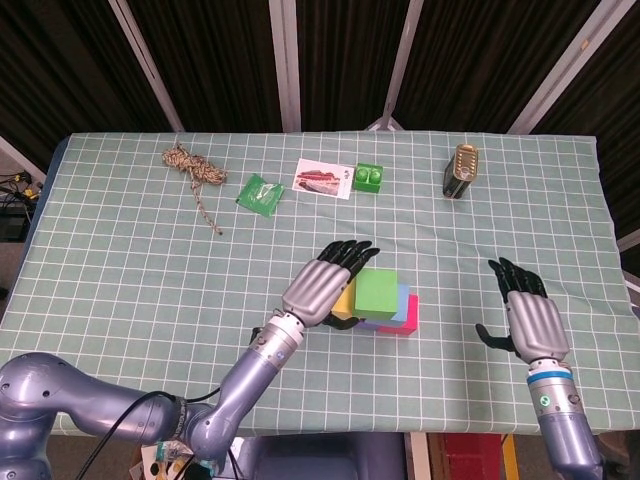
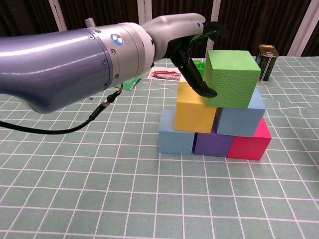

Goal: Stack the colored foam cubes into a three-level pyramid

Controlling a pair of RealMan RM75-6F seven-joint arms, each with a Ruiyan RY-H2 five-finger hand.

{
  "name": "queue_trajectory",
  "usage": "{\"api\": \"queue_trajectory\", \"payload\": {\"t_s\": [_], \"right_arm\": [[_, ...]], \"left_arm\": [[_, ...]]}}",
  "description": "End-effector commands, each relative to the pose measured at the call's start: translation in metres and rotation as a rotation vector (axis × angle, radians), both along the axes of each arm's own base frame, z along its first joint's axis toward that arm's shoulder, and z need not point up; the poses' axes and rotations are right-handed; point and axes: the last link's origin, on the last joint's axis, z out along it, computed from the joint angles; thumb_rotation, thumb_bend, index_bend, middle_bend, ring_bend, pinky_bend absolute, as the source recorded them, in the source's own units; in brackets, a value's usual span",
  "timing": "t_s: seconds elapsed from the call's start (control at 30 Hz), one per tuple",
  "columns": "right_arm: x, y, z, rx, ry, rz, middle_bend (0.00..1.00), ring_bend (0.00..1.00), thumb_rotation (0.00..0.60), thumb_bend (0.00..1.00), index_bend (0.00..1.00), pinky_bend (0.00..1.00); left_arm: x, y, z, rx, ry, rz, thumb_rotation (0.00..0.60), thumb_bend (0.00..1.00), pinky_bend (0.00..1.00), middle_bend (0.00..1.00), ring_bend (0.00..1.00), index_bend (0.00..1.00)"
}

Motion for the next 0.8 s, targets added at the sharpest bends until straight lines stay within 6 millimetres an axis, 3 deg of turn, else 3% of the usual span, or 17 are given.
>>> {"api": "queue_trajectory", "payload": {"t_s": [0.03,0.8], "right_arm": [[0.0002,0.0000,-0.0001,0.000,-0.001,0.000,0.00,0.00,0.600,0.31,0.00,0.00],[-0.0010,0.0005,-0.0026,0.019,-0.003,-0.002,0.00,0.00,0.600,0.31,0.00,0.00]], "left_arm": [[0.0014,0.0000,-0.0018,0.001,-0.001,-0.004,0.600,0.27,0.00,0.02,0.00,0.00],[0.0022,0.0039,-0.0105,0.010,0.008,0.007,0.600,0.28,0.00,0.02,0.00,0.00]]}}
